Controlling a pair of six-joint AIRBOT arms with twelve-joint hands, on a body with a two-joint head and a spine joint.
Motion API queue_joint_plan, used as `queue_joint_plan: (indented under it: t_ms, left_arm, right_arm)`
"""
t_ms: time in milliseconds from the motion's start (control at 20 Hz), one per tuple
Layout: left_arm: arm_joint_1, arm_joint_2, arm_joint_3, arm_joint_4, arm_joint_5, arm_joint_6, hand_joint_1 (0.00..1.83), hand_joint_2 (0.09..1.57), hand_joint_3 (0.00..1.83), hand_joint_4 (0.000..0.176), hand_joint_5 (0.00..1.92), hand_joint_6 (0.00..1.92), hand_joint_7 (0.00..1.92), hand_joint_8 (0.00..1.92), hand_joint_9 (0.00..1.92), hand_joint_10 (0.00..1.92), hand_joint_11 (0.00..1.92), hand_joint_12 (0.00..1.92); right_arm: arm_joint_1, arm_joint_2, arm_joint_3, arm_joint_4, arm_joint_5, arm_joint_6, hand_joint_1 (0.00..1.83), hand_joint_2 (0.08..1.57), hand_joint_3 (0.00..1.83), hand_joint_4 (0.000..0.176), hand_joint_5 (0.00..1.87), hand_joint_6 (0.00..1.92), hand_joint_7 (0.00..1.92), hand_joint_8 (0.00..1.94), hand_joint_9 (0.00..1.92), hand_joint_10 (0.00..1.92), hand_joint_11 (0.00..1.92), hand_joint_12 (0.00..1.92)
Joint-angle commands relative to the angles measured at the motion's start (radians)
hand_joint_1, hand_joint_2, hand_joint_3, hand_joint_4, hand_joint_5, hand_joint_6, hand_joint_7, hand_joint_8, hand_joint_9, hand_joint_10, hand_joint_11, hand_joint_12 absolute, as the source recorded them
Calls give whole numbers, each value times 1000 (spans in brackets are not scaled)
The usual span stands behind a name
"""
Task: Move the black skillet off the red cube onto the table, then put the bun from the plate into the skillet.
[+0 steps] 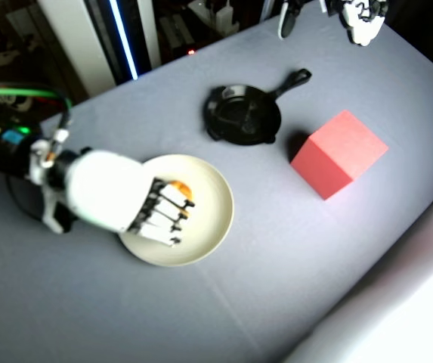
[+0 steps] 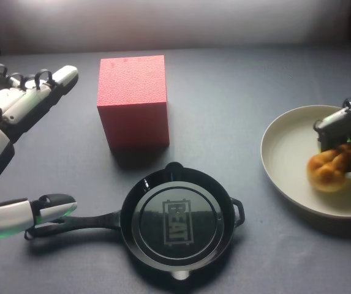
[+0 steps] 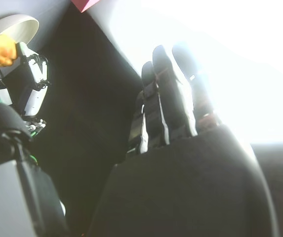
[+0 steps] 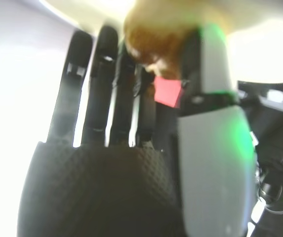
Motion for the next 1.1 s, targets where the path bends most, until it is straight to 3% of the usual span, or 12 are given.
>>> queue_joint_plan:
  t_ms: [0, 150, 300, 400, 550, 700, 750, 800, 850, 900, 950, 1050]
  left_arm:
    - [-2, -4, 3, 10, -129, 0, 851, 905, 3, 87, 72, 2, 336, 1, 355, 1, 0, 1092]
    - [0, -5, 4, 6, -132, 0, 847, 916, 6, 94, 67, 2, 332, 2, 341, 0, 0, 1068]
    - [0, -9, 6, 5, -132, 0, 806, 931, 6, 85, 75, 1, 345, 1, 365, 5, 0, 1100]
    - [0, -11, 8, 4, -133, 0, 582, 998, 16, 79, 73, 1, 357, 2, 397, 11, 0, 1108]
    - [-3, -14, 11, 4, -136, -1, 646, 995, 0, 74, 52, 0, 347, 2, 377, 0, 0, 1089]
    - [-3, -14, 10, 4, -139, -1, 606, 996, 1, 59, 42, 3, 330, 1, 376, 4, 0, 1115]
    - [-4, -15, 10, 4, -137, -1, 613, 997, 2, 70, 52, 7, 333, 2, 377, 4, 0, 1113]
    - [-5, -17, 10, 4, -138, -2, 613, 997, 2, 70, 52, 7, 333, 2, 377, 4, 0, 1113]
    - [-5, -17, 10, 4, -138, -3, 617, 1000, 2, 67, 54, 5, 332, 1, 376, 3, 0, 1135]
    - [-4, -17, 9, 4, -139, -4, 616, 1003, 2, 59, 72, 5, 351, 4, 388, 6, 0, 1207]
    - [-2, -17, 7, 4, -140, -4, 621, 1006, 2, 67, 69, 2, 345, 0, 363, 2, 0, 1179]
    - [0, -20, 6, 3, -143, -4, 617, 1011, 3, 72, 77, 3, 342, 0, 348, 1, 0, 1146]
  right_arm:
    - [26, 3, -11, -14, 173, 27, 1376, 1098, 1, 0, 927, 1092, 1082, 791, 913, 1112, 699, 1173]
    - [66, -3, -40, -79, 290, 71, 1373, 1117, 1, 0, 893, 1071, 1037, 938, 860, 1211, 567, 1327]
    - [126, -38, -61, -167, 370, 108, 1222, 1131, 1, 0, 896, 1032, 1007, 1060, 899, 835, 635, 1287]
    - [163, -88, -56, -225, 366, 130, 1361, 1134, 0, 0, 837, 1209, 1026, 948, 837, 1174, 557, 1199]
    - [191, -185, -20, -296, 323, 214, 1287, 1068, 0, 0, 1031, 812, 1138, 873, 960, 1000, 617, 1348]
    - [226, -247, -2, -356, 201, 214, 1217, 1125, 1, 0, 900, 1035, 1029, 1012, 942, 955, 671, 1585]
    - [228, -263, 5, -371, 159, 206, 1107, 1084, 0, 0, 683, 586, 745, 800, 661, 1034, 455, 1642]
    - [228, -266, 6, -373, 141, 201, 1107, 1084, 0, 0, 683, 586, 745, 800, 661, 1034, 455, 1642]
    - [228, -265, 6, -376, 118, 197, 975, 1094, 0, 2, 518, 242, 492, 636, 415, 1003, 235, 1572]
    - [228, -265, 6, -377, 105, 196, 743, 1039, 0, 124, 119, 9, 282, 157, 216, 368, 8, 947]
    - [228, -265, 3, -377, 103, 196, 698, 993, 0, 166, 23, 1, 199, 43, 170, 139, 1, 715]
    - [228, -264, -11, -377, 108, 196, 703, 962, 0, 165, 4, 0, 122, 18, 108, 50, 0, 487]
